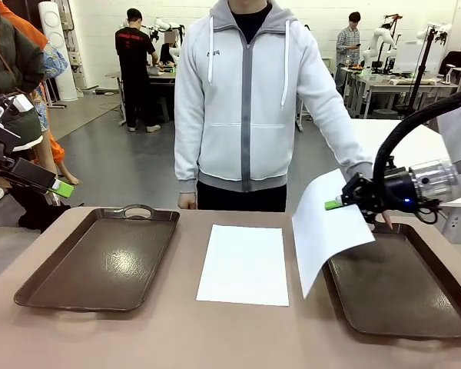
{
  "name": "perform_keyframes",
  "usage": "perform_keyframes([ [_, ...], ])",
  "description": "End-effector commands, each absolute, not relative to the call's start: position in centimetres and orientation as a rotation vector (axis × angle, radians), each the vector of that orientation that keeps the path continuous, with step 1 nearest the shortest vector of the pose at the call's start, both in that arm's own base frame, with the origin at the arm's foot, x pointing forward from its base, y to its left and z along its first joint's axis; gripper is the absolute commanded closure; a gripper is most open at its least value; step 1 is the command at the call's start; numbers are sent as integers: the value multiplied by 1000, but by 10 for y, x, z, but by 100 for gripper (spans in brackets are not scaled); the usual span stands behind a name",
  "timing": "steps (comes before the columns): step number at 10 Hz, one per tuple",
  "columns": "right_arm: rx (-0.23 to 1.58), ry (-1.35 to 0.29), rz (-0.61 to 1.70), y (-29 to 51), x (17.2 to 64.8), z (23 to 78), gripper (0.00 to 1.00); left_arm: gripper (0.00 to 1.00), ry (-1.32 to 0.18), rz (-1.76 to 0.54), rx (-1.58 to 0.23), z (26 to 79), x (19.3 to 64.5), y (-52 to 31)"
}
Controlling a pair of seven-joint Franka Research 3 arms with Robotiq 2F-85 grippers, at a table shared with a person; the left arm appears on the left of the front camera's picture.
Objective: Sort the A4 documents.
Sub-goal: Place the A4 Paper in the designated Handle tray.
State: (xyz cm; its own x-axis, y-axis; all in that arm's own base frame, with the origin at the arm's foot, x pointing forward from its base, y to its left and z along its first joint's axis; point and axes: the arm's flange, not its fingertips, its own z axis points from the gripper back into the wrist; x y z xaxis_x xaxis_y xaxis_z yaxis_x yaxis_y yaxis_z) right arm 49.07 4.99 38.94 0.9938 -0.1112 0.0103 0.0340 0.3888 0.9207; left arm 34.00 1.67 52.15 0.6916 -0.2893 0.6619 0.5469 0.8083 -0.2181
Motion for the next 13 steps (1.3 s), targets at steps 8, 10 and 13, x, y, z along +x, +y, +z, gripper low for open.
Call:
perform_keyframes([
  [8, 1123, -24, 40, -47, 478, 311, 99, 0, -655, -484, -434, 521, 340, 17],
  [10, 1077, -12, 53, -55, 487, 303, 99, 0, -655, -484, -434, 521, 340, 17],
  [13, 904, 19, 76, -70, 503, 308, 99, 0, -655, -484, -434, 521, 340, 17],
])
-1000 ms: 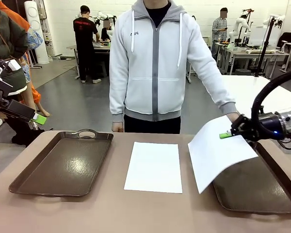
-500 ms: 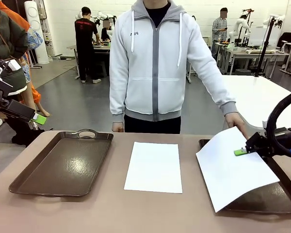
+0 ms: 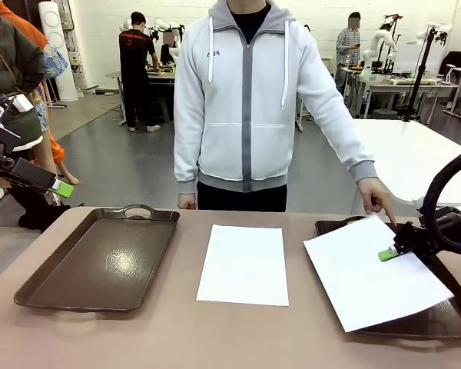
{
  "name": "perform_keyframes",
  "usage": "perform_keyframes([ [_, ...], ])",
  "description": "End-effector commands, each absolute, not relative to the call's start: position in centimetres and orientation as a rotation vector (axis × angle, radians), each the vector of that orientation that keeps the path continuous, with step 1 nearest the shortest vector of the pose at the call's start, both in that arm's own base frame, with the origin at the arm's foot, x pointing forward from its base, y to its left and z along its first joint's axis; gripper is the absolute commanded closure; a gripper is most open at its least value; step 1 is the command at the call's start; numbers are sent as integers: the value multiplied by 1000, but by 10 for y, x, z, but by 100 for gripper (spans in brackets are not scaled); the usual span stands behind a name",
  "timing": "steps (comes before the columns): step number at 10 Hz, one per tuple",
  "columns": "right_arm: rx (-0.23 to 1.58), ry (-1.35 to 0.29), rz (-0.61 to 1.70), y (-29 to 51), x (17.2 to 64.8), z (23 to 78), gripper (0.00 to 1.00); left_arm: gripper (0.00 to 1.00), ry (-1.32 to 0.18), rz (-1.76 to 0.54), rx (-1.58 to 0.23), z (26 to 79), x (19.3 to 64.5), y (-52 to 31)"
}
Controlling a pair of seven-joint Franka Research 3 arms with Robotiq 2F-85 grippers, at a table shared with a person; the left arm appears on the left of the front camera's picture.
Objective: Sort the A4 documents.
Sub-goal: Place the A4 Paper in the designated Handle tray.
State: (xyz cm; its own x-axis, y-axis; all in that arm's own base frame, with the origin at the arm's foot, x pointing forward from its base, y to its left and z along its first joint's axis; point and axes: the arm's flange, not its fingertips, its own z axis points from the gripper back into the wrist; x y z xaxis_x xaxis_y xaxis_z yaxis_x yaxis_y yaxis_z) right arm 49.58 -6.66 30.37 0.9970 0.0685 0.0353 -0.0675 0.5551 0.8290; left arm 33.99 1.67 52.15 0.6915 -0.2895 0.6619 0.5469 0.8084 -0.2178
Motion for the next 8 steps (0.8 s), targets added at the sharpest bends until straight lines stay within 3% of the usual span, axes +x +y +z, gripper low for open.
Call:
perform_keyframes([
  [1, 862, 11, 60, -74, 507, 313, 99, 0, -655, -484, -434, 521, 340, 17],
  [8, 748, -5, -69, -82, 518, 313, 99, 0, -655, -484, -434, 521, 340, 17],
])
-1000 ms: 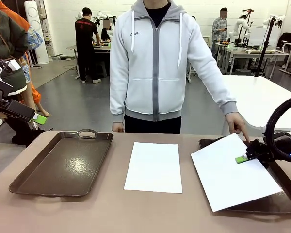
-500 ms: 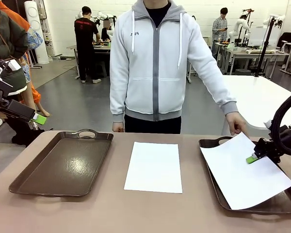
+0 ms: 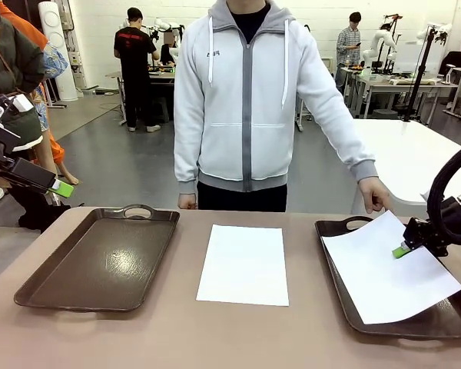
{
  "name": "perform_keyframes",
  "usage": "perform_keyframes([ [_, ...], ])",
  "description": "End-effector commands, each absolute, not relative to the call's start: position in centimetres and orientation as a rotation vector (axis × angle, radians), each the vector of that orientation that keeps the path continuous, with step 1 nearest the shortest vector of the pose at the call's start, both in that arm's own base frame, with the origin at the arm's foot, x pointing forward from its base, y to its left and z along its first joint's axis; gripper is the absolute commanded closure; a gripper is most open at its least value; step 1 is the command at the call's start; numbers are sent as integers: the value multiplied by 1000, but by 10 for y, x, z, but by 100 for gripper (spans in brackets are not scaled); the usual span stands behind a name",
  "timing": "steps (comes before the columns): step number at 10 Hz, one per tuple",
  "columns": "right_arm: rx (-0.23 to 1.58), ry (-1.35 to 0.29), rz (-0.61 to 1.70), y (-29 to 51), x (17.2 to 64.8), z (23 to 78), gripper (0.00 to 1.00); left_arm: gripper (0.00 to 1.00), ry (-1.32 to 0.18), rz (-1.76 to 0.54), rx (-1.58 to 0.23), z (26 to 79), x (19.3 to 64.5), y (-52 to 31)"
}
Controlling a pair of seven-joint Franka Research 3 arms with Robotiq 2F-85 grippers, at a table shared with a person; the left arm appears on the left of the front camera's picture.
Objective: Sort the A4 documents.
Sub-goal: Place the A4 Paper in the designated Handle tray.
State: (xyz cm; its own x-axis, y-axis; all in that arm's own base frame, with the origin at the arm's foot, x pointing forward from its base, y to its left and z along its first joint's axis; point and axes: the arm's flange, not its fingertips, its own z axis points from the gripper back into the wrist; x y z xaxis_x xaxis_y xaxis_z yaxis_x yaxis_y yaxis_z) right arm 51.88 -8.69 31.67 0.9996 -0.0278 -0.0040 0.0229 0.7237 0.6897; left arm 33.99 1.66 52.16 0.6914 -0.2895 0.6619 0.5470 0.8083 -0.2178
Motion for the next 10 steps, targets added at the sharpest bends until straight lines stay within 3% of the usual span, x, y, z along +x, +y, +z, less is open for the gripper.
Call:
perform_keyframes([
  [1, 751, -27, -101, -84, 517, 312, 99, 0, -655, -484, -434, 521, 340, 17],
  [8, 729, -1, -151, -81, 520, 307, 99, 0, -655, -484, -434, 521, 340, 17],
  [9, 724, 4, -163, -80, 520, 306, 87, 0, -655, -484, -434, 521, 340, 17],
  [10, 719, 0, -163, -81, 518, 306, 81, 0, -655, -484, -434, 521, 340, 17],
])
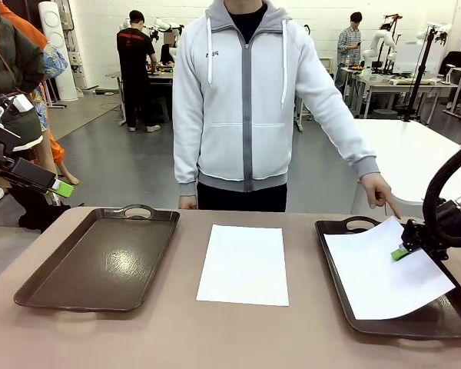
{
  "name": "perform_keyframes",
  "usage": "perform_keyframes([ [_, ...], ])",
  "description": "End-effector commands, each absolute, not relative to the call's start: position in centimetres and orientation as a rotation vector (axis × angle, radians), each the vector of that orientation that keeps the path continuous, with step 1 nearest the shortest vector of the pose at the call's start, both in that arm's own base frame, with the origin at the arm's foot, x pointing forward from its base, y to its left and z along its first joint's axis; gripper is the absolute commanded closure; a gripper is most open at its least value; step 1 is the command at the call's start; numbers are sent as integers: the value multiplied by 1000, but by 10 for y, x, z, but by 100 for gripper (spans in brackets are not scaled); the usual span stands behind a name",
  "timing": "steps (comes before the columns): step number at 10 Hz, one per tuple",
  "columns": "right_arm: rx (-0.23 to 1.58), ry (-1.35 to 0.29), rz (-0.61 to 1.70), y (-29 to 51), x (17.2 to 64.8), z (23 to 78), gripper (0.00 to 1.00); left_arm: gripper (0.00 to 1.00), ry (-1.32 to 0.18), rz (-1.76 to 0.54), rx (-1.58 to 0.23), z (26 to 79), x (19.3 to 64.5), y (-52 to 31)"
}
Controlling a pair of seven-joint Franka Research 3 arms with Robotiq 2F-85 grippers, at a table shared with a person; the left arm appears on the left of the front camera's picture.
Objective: Sort the A4 documents.
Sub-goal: Place the A4 Paper in the designated Handle tray.
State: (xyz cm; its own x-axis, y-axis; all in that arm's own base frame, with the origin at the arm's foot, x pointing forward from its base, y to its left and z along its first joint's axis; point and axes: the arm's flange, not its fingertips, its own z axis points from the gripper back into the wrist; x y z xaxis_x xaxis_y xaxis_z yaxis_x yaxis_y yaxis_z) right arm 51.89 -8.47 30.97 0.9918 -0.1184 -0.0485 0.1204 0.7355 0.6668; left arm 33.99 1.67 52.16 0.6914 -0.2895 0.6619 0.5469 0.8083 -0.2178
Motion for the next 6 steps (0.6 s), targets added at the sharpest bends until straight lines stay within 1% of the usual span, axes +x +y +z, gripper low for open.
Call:
perform_keyframes([
  [1, 711, -3, -169, -81, 517, 307, 69, 0, -655, -484, -434, 521, 340, 17],
  [2, 686, 0, -184, -81, 514, 308, 63, 0, -655, -484, -434, 521, 340, 17],
  [3, 643, -3, -206, -83, 511, 309, 51, 0, -655, -484, -434, 521, 340, 17],
  [4, 591, -12, -234, -85, 507, 313, 44, 0, -655, -484, -434, 521, 340, 17],
  [5, 564, -19, -251, -86, 503, 316, 32, 0, -655, -484, -434, 521, 340, 17],
  [6, 526, -21, -263, -86, 500, 318, 26, 0, -655, -484, -434, 521, 340, 17],
])
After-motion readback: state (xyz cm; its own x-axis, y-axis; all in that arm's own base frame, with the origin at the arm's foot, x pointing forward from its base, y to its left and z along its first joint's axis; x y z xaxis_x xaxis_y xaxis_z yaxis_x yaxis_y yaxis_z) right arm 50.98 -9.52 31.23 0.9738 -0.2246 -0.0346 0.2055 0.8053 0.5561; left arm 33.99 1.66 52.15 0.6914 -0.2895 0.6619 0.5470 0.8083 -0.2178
